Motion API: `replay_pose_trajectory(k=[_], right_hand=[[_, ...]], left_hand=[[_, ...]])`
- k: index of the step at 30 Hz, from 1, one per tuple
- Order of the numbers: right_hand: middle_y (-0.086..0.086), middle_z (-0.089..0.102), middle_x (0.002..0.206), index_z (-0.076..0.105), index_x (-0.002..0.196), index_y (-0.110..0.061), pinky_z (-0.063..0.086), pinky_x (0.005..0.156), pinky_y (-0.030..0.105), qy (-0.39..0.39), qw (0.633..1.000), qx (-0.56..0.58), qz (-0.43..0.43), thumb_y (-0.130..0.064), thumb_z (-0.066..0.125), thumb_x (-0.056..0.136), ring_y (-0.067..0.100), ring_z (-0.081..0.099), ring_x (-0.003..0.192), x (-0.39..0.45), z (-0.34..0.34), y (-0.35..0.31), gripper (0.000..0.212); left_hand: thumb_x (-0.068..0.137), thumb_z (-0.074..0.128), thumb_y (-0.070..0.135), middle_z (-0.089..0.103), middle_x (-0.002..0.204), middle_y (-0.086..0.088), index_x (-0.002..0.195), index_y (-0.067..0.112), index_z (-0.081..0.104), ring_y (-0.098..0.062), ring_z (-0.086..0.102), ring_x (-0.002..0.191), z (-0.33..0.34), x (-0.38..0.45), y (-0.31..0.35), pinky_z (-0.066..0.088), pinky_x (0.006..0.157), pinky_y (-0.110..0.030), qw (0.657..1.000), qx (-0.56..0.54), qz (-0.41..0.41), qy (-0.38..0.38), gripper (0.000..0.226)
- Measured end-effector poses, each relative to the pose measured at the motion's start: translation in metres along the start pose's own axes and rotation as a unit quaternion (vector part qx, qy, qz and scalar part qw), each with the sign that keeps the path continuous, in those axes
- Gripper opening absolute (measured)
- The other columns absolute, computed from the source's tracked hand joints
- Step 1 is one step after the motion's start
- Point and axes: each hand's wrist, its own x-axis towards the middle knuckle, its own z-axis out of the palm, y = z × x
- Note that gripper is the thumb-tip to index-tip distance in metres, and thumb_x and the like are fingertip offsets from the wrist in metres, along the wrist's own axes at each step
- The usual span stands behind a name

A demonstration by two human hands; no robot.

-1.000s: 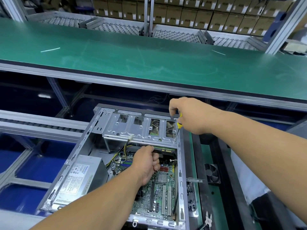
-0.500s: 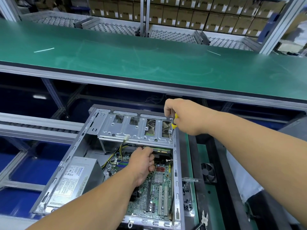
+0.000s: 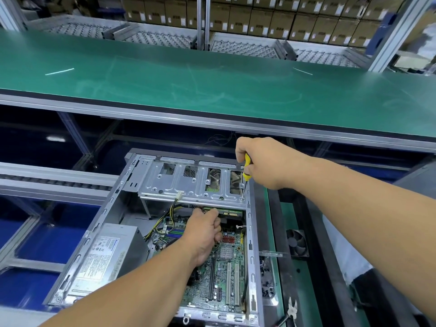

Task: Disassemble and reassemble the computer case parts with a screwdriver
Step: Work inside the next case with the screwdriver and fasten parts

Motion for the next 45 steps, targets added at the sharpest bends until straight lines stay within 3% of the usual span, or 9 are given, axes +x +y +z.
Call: replay_pose_trajectory(k=[14,16,17,18,23,25,27,30,45], right_hand=[[-0.005,0.054,0.096,0.051,0.099,-0.027,0.035,0.053,0.031,0.008,1.0,-0.004,0.002,-0.008,0.057,0.098,0.013,0.051,0.073,-0.007,0.002,-0.001,0.02],[-0.007,0.053,0.095,0.051,0.098,-0.028,0.035,0.052,0.031,0.011,1.0,-0.005,0.005,-0.007,0.058,0.098,0.013,0.051,0.073,-0.008,0.002,0.001,0.022],[-0.008,0.053,0.095,0.052,0.097,-0.029,0.036,0.052,0.031,0.011,1.0,-0.004,0.005,-0.007,0.058,0.097,0.012,0.051,0.072,-0.008,0.002,0.001,0.023],[-0.008,0.054,0.096,0.052,0.097,-0.029,0.037,0.052,0.031,0.01,1.0,-0.001,0.002,-0.006,0.058,0.097,0.011,0.052,0.073,-0.008,0.002,0.002,0.024],[-0.008,0.058,0.099,0.056,0.096,-0.03,0.047,0.059,0.03,0.009,1.0,0.005,-0.022,-0.003,0.06,0.095,0.007,0.054,0.076,-0.01,0.004,0.001,0.027],[-0.009,0.058,0.1,0.055,0.095,-0.032,0.051,0.064,0.033,0.008,1.0,0.008,-0.03,-0.004,0.06,0.096,0.007,0.054,0.078,-0.01,0.005,0.002,0.028],[-0.008,0.057,0.102,0.055,0.094,-0.033,0.055,0.069,0.039,0.002,0.999,0.013,-0.037,-0.005,0.06,0.096,0.01,0.055,0.081,-0.011,0.005,0.003,0.029],[-0.011,0.054,0.103,0.054,0.092,-0.033,0.055,0.071,0.041,0.007,0.999,0.022,-0.04,-0.003,0.06,0.094,0.012,0.056,0.083,-0.013,0.005,0.006,0.03],[-0.008,0.053,0.105,0.053,0.094,-0.03,0.046,0.061,0.032,0.027,0.999,0.027,-0.028,-0.002,0.059,0.096,0.008,0.05,0.077,-0.017,0.003,0.007,0.028]], left_hand=[[0.101,0.052,0.012,0.023,0.059,0.003,0.098,0.023,0.023,-0.011,0.021,0.05,0.003,-0.003,0.002,0.021,0.048,-0.029,1.0,-0.006,0.001,-0.005,0.031],[0.099,0.056,0.016,0.023,0.06,0.003,0.107,0.018,-0.001,-0.011,0.021,0.05,0.004,-0.004,0.002,0.02,0.049,-0.029,1.0,-0.012,0.004,-0.006,0.057],[0.098,0.057,0.017,0.023,0.06,0.002,0.115,0.023,0.032,-0.011,0.021,0.05,0.004,-0.004,0.002,0.021,0.049,-0.029,1.0,-0.015,0.009,-0.01,0.031],[0.099,0.056,0.017,0.023,0.061,0.002,0.146,0.001,0.025,-0.011,0.022,0.051,0.006,-0.007,0.004,0.021,0.049,-0.028,0.999,-0.027,0.015,-0.016,0.059],[0.101,0.061,0.016,0.026,0.067,0.0,0.158,-0.002,0.003,-0.009,0.026,0.051,0.005,-0.003,0.002,0.025,0.048,-0.026,0.999,-0.043,-0.003,-0.02,0.083],[0.099,0.064,0.015,0.029,0.065,0.001,0.156,-0.001,0.016,-0.008,0.026,0.049,0.003,-0.003,0.003,0.026,0.046,-0.026,0.999,-0.044,-0.015,-0.011,0.076],[0.097,0.066,0.014,0.031,0.06,0.002,0.123,0.01,0.049,-0.01,0.024,0.048,0.0,0.0,0.002,0.025,0.044,-0.025,0.998,-0.046,-0.045,-0.016,0.031],[0.096,0.066,0.014,0.029,0.057,0.002,0.082,0.02,0.046,-0.011,0.021,0.048,-0.002,0.001,0.003,0.022,0.044,-0.025,0.995,-0.061,-0.069,-0.024,0.025],[0.1,0.057,0.008,0.036,0.06,0.001,0.09,0.017,0.036,-0.011,0.027,0.05,0.001,0.007,-0.003,0.028,0.045,-0.026,0.994,-0.092,-0.045,-0.026,0.025]])
